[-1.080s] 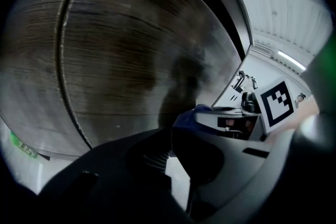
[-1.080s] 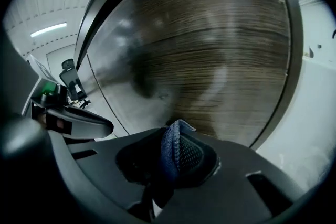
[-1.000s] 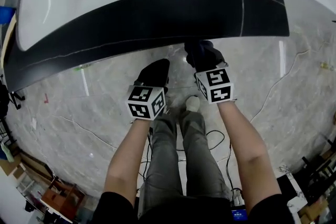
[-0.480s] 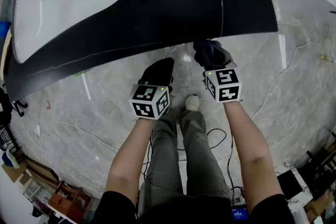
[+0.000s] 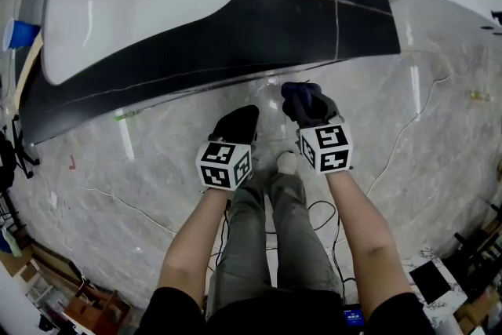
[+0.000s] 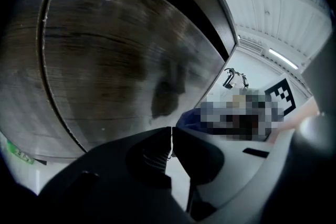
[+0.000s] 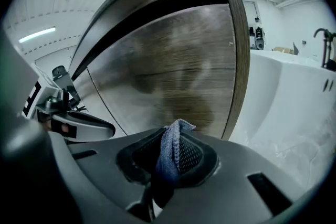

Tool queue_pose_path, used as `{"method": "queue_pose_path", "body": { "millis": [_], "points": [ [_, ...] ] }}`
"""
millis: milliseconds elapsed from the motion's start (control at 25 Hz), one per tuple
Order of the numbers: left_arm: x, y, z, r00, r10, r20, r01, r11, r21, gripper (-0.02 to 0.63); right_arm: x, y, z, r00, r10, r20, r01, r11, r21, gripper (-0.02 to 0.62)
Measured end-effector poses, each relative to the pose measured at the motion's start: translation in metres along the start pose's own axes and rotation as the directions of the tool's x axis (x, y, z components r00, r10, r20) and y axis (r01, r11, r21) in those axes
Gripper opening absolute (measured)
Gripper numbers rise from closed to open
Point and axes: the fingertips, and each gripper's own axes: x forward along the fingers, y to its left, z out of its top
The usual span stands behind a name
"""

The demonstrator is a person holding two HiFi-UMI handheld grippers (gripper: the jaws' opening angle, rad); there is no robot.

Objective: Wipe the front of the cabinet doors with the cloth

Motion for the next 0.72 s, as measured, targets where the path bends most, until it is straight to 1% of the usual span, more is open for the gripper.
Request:
{"method": "queue_pose_path", "body": {
  "millis": [160, 280, 440, 720],
  "points": [
    [-0.021, 0.004, 0.008, 1.000, 0.007, 0.005, -0.007, 1.000, 0.001, 0.014, -0.010, 0.021, 0.012, 1.000, 0.006, 0.011, -0.006, 1.000, 0.008, 0.052],
    [-0.038, -0.001, 0.014, 1.000, 0.007, 0.014, -0.007, 1.000, 0.010, 0.014, -0.021, 0.037, 0.023, 1.000, 0.013, 0.018, -0.013, 1.000, 0.023, 0.052],
    [-0.060, -0.011, 0.023, 1.000, -0.001, 0.029, 0.002, 1.000, -0.016, 0.014, -0.039, 0.059, 0.040, 0.999, 0.029, 0.031, -0.029, 0.999, 0.019, 0.051],
    [-0.096, -0.017, 0.046, 0.998, 0.018, 0.055, -0.016, 0.999, -0.037, 0.014, -0.069, 0.086, 0.070, 0.998, 0.038, 0.054, -0.039, 0.999, 0.018, 0.052]
  ]
}}
